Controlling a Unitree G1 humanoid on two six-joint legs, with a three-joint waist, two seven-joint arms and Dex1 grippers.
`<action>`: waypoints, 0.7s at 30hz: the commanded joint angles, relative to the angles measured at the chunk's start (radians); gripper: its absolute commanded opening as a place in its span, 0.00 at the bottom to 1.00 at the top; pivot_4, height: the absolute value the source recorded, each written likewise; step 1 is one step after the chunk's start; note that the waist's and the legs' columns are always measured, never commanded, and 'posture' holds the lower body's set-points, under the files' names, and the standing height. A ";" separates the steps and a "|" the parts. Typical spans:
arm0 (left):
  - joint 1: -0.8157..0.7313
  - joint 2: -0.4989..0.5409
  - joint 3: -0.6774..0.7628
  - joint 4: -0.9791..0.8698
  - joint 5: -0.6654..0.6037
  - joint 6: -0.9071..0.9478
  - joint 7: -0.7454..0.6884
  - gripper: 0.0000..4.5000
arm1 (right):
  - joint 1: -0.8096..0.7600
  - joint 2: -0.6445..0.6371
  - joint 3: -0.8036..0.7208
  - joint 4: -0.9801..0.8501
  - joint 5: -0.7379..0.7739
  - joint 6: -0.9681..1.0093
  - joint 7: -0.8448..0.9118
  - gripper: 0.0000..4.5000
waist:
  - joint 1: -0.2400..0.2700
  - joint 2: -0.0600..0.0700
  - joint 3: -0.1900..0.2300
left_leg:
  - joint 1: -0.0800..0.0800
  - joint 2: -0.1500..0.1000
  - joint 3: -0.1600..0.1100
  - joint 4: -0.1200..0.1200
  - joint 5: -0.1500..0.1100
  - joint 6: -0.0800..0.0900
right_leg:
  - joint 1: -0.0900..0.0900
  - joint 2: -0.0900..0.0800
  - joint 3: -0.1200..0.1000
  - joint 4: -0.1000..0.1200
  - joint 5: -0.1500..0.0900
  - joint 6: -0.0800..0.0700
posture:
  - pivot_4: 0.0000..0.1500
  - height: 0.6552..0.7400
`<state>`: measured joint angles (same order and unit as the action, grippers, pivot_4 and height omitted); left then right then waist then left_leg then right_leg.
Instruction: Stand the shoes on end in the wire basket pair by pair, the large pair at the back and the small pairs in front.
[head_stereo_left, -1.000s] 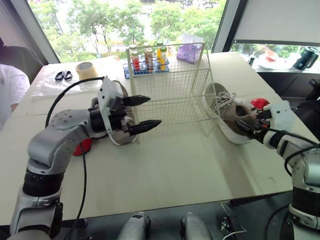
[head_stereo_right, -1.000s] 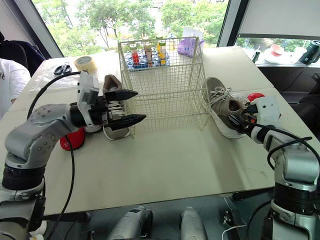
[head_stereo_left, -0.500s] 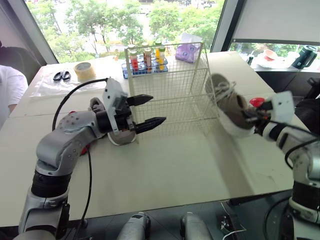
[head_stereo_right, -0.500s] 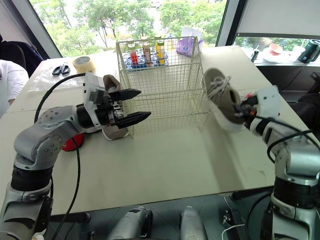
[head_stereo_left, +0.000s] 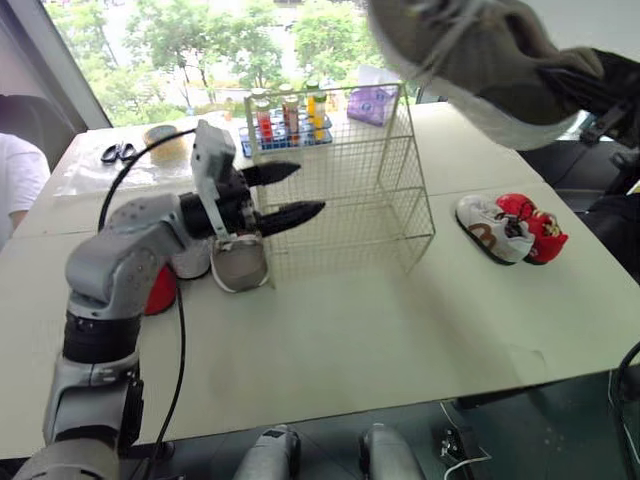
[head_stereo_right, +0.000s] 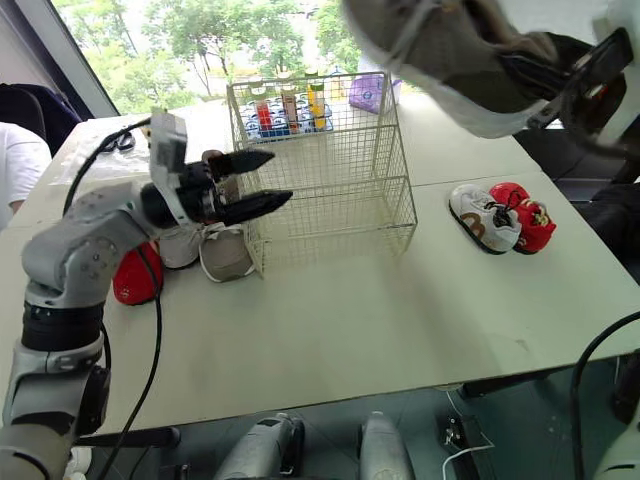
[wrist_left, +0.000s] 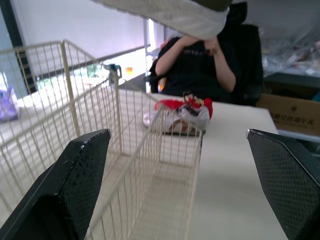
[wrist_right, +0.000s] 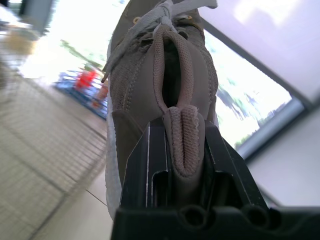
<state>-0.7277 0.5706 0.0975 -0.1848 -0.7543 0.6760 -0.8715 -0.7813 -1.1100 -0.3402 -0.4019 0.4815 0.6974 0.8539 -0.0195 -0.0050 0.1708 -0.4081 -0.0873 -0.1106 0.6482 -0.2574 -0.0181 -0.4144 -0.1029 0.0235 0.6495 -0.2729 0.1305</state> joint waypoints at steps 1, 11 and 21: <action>-0.029 0.018 0.047 0.032 -0.023 0.001 -0.015 1.00 | -0.021 -0.029 0.032 0.005 -0.023 -0.184 0.101 0.04 | -0.001 0.000 0.000 | 0.000 0.000 0.000 0.000 0.000 0.000 | 0.001 0.000 0.000 0.000 0.000 0.000 | 1.00 1.00; -0.019 0.113 0.096 0.104 -0.007 -0.001 -0.035 1.00 | 0.011 -0.004 0.119 0.062 -0.160 -0.563 0.181 0.04 | 0.007 -0.001 0.000 | 0.000 0.000 0.000 0.001 0.003 -0.005 | -0.001 -0.001 0.000 0.000 0.000 0.000 | 1.00 1.00; -0.043 0.131 0.121 0.166 0.007 -0.018 -0.046 1.00 | 0.020 0.034 0.177 0.100 -0.237 -0.803 0.203 0.04 | 0.006 -0.001 0.000 | 0.000 0.000 0.000 0.001 0.003 -0.006 | -0.001 -0.001 0.001 0.001 0.000 0.000 | 1.00 1.00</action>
<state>-0.7409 0.6883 0.1802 -0.0120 -0.7437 0.6795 -0.9129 -0.7459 -1.0766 -0.1279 -0.2972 0.2483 -0.0563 1.0659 -0.0137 -0.0056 0.1712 -0.4086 -0.0876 -0.1107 0.6491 -0.2542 -0.0236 -0.4156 -0.1034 0.0241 0.6501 -0.2728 0.1307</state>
